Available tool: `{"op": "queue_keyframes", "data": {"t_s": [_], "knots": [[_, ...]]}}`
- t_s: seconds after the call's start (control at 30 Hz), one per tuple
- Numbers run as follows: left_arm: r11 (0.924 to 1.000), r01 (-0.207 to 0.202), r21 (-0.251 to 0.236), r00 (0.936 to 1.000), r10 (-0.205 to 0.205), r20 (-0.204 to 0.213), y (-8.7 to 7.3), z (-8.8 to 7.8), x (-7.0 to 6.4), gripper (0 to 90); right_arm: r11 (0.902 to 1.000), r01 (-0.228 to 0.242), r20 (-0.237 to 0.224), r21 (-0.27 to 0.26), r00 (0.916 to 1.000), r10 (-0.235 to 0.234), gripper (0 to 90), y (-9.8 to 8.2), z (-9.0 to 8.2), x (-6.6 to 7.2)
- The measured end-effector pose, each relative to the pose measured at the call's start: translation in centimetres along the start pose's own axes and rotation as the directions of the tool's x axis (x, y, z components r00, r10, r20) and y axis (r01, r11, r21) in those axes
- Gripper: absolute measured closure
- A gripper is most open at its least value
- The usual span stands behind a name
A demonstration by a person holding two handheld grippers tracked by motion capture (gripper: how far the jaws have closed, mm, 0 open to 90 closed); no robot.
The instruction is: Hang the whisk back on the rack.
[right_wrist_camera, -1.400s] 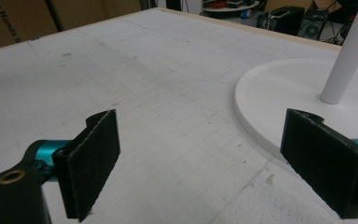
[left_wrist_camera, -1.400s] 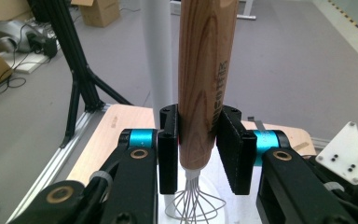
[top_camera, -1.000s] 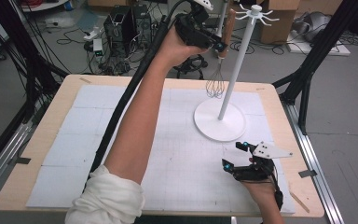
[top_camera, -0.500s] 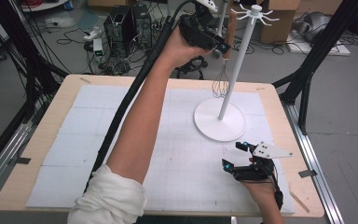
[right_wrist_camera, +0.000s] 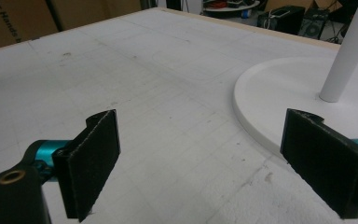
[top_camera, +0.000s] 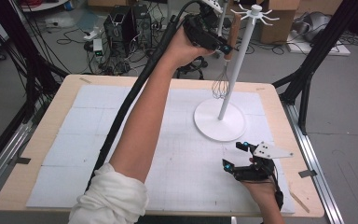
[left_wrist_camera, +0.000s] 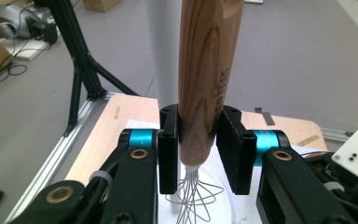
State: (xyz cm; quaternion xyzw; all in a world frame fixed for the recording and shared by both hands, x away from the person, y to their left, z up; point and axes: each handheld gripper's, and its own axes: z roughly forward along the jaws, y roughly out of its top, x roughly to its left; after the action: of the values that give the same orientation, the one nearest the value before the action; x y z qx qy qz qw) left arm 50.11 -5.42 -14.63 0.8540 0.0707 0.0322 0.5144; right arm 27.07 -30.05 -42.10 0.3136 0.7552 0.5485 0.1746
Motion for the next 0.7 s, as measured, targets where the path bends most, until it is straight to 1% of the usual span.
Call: {"op": "queue_keyframes", "data": {"t_s": [0.17, 0.33, 0.4, 0.47, 0.5, 0.6, 0.63, 0.7], "knots": [[1.0, -0.005, -0.006, 1.0, 0.005, -0.001, 0.1, 0.15, 0.16, 70.4, 1.0, -0.001, 0.002, 0.001, 1.0, 0.001, 11.0, -0.02, -0.01, -0.02], [0.9999, -0.007, 0.009, 1.0, 0.007, -0.002, 0.53, 0.44, 0.25, 70.4, 1.0, -0.006, -0.001, 0.0, 1.0, 0.006, 11.0, -0.09, -0.03, -0.08], [0.9998, -0.011, 0.018, 0.9999, 0.011, 0.004, 0.79, 0.55, 0.21, 70.4, 1.0, -0.001, 0.003, -0.005, 1.0, 0.001, 11.0, -0.1, -0.03, -0.15], [0.9998, -0.016, 0.011, 0.9999, 0.016, -0.003, 0.96, 0.58, 0.14, 70.4, 1.0, -0.001, 0.004, -0.004, 1.0, 0.001, 11.0, -0.11, -0.04, -0.18], [0.9999, -0.012, 0.007, 0.9999, 0.012, 0.003, 0.96, 0.6, 0.21, 70.4, 1.0, -0.001, 0.004, -0.003, 1.0, 0.001, 11.0, -0.12, -0.07, -0.18], [0.9997, -0.008, 0.025, 1.0, 0.008, -0.004, 0.72, 0.87, 0.39, 70.4, 1.0, -0.006, 0.002, -0.002, 1.0, 0.006, 11.0, -0.15, -0.12, -0.18], [0.9995, -0.008, 0.03, 1.0, 0.008, -0.001, 0.63, 0.93, 0.41, 70.4, 1.0, -0.006, 0.003, -0.003, 1.0, 0.006, 11.0, -0.15, -0.13, -0.17], [0.9996, -0.006, 0.026, 0.9999, 0.006, 0.011, 0.55, 0.98, 0.38, 70.3, 1.0, -0.006, 0.002, -0.003, 1.0, 0.006, 11.0, -0.14, -0.13, -0.18]]}}
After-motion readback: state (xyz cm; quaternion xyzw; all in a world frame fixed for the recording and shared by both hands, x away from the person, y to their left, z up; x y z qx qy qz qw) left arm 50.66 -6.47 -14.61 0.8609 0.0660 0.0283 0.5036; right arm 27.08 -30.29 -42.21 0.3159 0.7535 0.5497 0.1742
